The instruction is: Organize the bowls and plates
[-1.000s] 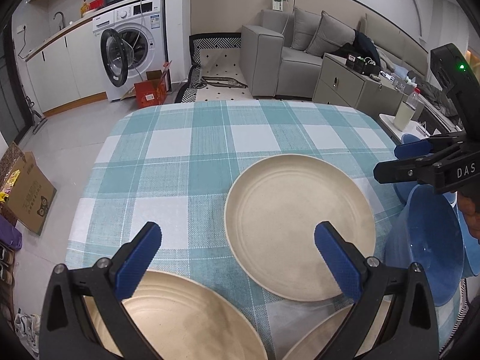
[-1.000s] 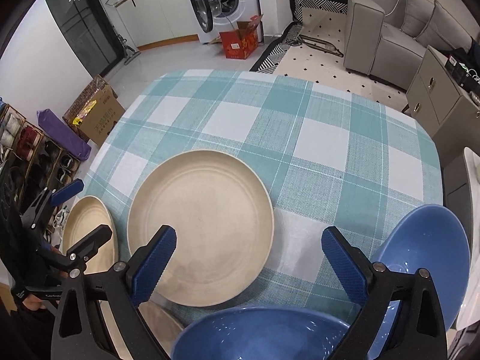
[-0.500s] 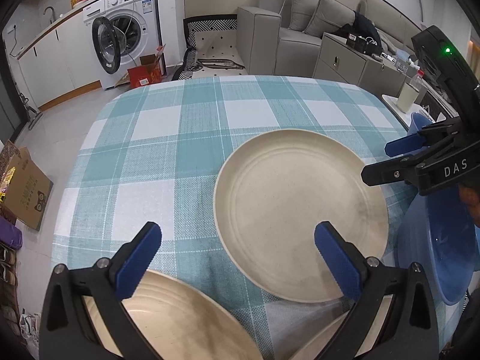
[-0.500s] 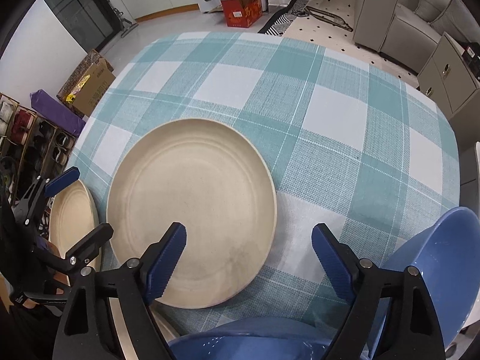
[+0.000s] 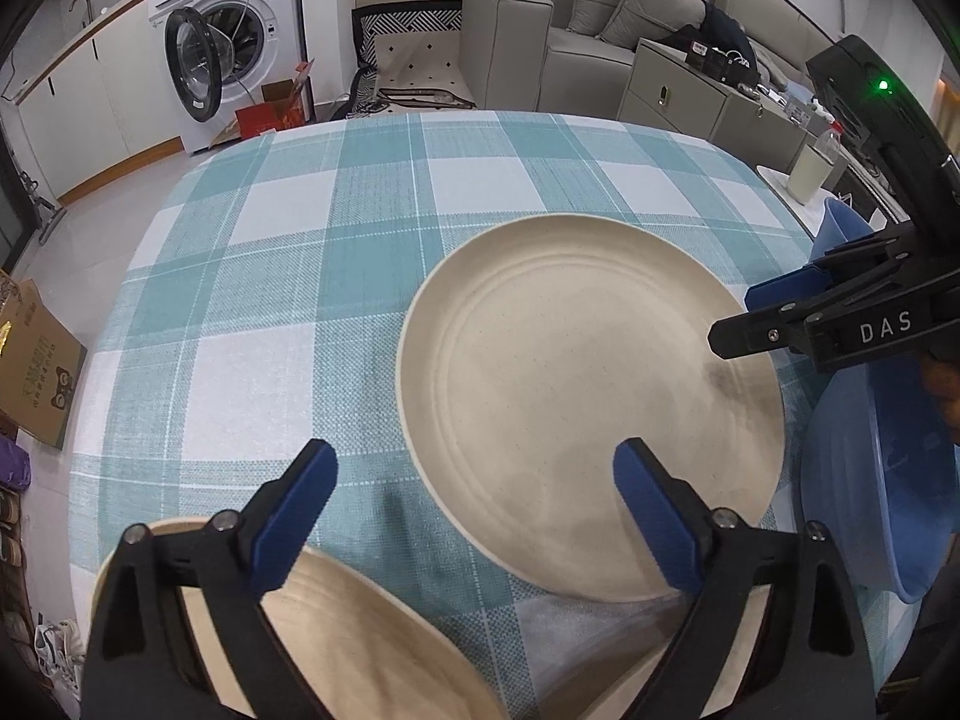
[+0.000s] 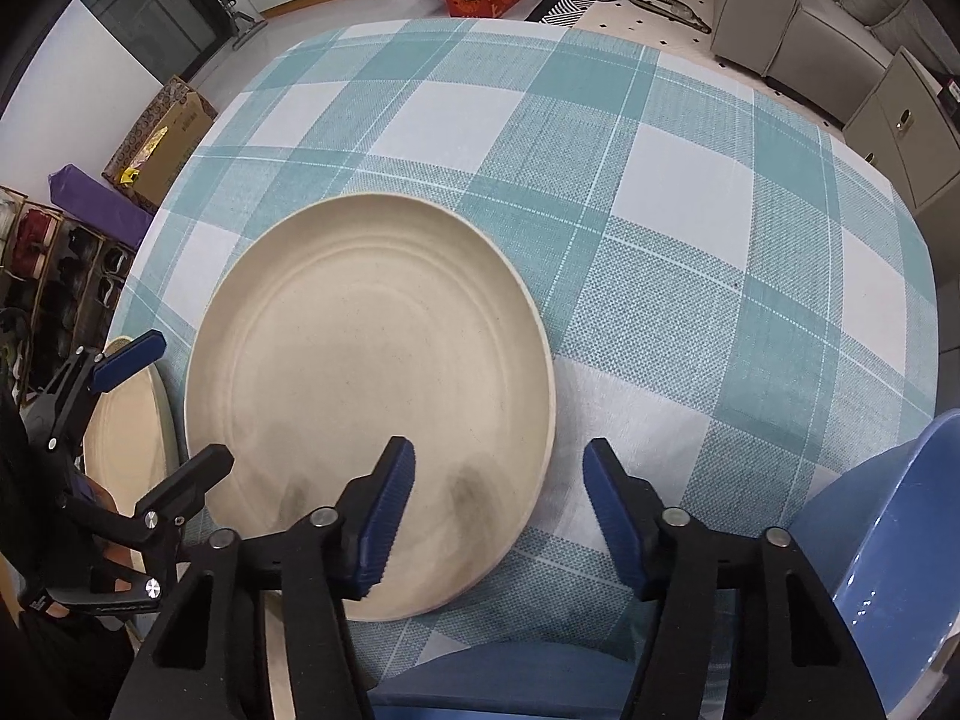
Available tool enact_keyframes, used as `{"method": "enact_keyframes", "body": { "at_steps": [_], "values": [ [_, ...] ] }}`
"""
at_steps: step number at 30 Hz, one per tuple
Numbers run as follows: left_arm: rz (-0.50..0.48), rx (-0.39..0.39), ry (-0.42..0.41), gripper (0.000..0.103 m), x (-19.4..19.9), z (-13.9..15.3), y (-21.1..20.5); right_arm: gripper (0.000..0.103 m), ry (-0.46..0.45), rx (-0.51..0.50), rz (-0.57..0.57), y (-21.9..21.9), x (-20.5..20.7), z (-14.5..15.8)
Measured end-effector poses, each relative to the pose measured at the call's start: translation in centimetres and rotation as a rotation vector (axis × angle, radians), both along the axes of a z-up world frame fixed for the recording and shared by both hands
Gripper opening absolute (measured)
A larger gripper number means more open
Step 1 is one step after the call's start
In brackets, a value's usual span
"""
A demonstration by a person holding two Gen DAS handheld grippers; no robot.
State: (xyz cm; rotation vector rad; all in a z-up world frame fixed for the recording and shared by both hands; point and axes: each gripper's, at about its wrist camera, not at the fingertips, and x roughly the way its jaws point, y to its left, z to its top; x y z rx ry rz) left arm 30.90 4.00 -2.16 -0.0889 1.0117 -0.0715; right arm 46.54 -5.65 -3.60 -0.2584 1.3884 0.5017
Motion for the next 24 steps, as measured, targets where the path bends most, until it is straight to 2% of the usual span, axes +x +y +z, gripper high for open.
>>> {"method": "enact_keyframes", "body": {
  "at_steps": [4,6,9,10,15,19,24],
  "values": [
    [-0.016,-0.014,0.013,0.076,0.03,-0.32,-0.2,0.05,0.004,-0.003,0.005,0.23,-0.06,-0.29],
    [-0.021,-0.022,0.016,0.065,-0.02,-0.45,-0.25,0.048,0.007,-0.004,0.006,0.18,-0.05,-0.42],
    [-0.026,-0.017,0.014,0.058,-0.17,-0.49,-0.4,0.044,0.012,-0.01,0.007,0.09,-0.13,-0.69],
    [-0.025,-0.011,0.014,0.056,-0.24,-0.48,-0.42,0.04,0.015,-0.009,0.007,0.05,-0.15,-0.75],
    [-0.017,0.009,0.016,0.038,-0.42,-0.34,-0.09,0.034,0.015,-0.01,0.0,-0.05,-0.18,-1.05],
    [-0.015,0.015,0.016,0.034,-0.47,-0.35,0.03,0.025,0.0,-0.017,-0.008,-0.29,-0.16,-0.98],
    [-0.014,0.019,0.015,0.031,-0.55,-0.36,0.18,0.022,-0.024,-0.025,-0.014,-0.43,-0.22,-0.75]
  ]
}}
